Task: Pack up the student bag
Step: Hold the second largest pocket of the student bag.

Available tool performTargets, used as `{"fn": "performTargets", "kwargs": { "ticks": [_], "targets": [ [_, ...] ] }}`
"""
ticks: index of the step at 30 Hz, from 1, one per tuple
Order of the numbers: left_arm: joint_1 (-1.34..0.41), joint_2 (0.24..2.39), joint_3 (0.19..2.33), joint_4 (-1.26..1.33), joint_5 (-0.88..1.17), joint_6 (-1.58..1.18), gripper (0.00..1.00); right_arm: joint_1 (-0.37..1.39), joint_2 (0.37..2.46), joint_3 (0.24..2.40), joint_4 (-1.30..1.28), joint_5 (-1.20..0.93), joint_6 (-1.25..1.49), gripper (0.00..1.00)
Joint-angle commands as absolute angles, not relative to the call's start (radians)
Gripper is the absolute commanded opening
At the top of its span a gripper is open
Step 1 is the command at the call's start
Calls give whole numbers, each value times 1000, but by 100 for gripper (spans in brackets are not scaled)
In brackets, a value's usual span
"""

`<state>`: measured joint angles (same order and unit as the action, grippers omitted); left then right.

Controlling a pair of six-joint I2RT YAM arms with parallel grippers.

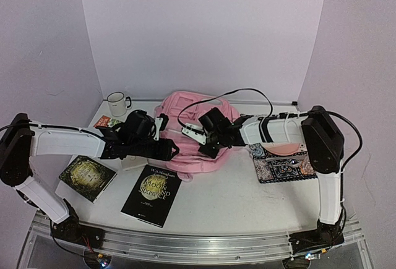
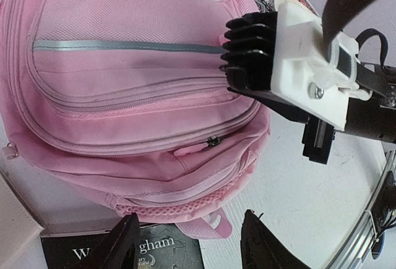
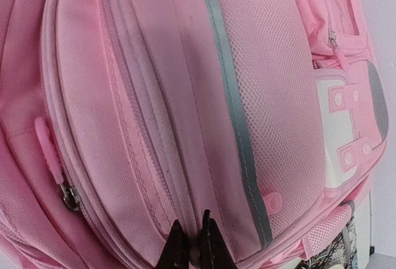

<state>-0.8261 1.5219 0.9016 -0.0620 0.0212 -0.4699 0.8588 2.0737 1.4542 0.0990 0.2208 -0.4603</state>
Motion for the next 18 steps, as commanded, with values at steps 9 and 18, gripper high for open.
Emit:
{"fn": "performTargets", "kwargs": {
  "ticks": [9,18],
  "targets": [
    [-828,1556,1000,-43,33,-388,57,817,1897,1516,107,106,-391,0],
    [-828,1614,1063,-28,83,-365,57,785,1867,1545,103,45,-338,0]
  ]
}}
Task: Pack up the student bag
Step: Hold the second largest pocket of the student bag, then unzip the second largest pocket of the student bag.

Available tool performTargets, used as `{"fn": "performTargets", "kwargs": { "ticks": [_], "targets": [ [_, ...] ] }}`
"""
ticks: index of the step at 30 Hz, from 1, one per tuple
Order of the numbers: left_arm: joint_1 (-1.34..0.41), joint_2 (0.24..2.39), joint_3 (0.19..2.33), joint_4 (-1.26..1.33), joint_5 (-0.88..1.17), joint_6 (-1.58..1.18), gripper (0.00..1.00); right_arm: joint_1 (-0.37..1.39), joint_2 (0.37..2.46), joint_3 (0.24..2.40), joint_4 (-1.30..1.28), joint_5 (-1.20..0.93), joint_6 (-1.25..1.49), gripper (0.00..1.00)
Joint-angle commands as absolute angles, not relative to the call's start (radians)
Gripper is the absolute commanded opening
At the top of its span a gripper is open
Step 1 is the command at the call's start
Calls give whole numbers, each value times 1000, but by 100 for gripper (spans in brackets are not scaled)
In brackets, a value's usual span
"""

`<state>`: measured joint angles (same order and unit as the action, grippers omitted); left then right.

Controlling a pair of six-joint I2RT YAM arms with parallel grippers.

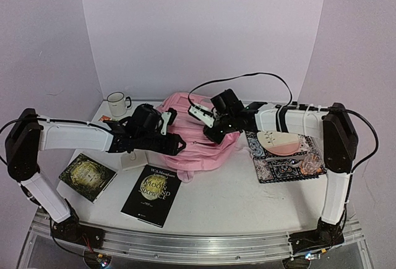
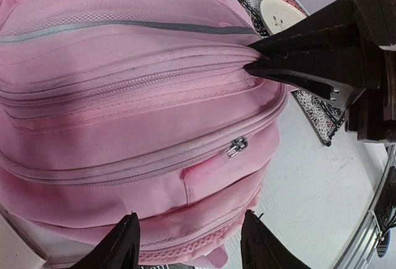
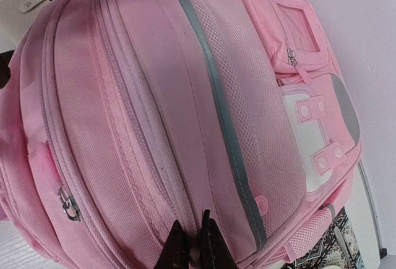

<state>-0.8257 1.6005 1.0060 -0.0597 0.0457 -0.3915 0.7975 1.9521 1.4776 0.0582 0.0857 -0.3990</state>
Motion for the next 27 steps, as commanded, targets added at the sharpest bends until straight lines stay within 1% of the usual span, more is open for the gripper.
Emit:
{"fn": "performTargets", "kwargs": {
  "ticks": [1,11,14,19,23,27],
  "targets": [
    [-829,1618,1064,-23,94,-365,57,782,1866,1548,102,38,-332,0],
    [-829,1715,1105,-4,118,-364,57,773,1863,1585,82,-44,-276,0],
    [-828,1738,1114,41,102,-381,57,773,1859,1592,73,-75,-260,0],
    [-828,1758,1115,129,145,-427,56,773,1853,1595,67,-122,-238,0],
    [-828,1773,1122,164,192,-458,49,773,1848,1595,66,-132,-227,0],
    [-830,1775,1117,185,236,-482,36,773,1848,1599,67,-132,-217,0]
  ]
}}
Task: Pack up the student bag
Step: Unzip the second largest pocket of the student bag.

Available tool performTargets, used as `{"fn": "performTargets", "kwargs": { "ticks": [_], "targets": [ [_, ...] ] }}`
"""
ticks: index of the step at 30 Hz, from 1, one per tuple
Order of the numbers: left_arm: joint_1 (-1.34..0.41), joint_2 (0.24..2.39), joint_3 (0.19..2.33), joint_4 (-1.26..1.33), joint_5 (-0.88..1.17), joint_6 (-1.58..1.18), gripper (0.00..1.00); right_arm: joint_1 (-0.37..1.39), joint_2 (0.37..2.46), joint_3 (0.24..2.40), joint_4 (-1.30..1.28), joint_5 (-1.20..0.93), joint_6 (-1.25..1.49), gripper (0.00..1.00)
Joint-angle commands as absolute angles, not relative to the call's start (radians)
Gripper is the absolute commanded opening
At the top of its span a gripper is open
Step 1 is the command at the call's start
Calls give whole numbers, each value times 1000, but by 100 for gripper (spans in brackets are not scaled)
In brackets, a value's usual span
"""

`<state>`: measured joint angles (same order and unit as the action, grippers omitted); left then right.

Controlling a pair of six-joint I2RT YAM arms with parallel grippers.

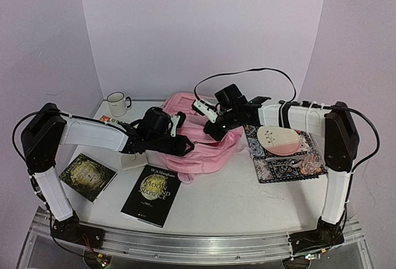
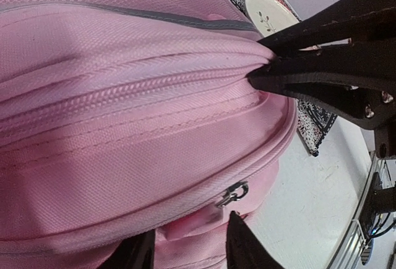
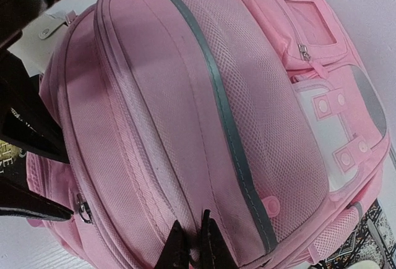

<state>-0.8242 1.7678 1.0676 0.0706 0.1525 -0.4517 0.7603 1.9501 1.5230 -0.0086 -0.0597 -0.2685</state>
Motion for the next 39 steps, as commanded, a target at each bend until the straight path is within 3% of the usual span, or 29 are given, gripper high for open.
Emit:
{"fn": "performTargets", "kwargs": {
  "ticks": [1,11,22,39],
  "targets": [
    [-830,1771,1112,189,238,-485,32,774,1850,1600,66,-132,-216,0],
    [-830,1750,1067,224,262,-513,0,772,1867,1612,65,-111,-202,0],
    [-777,1565,913,126,23,-454,0,735,1790,1545,41,-142,-273,0],
    [-493,1542,938,-67,-241,-408,0,710,1681,1525,-152,-560,-501,0]
  ]
}}
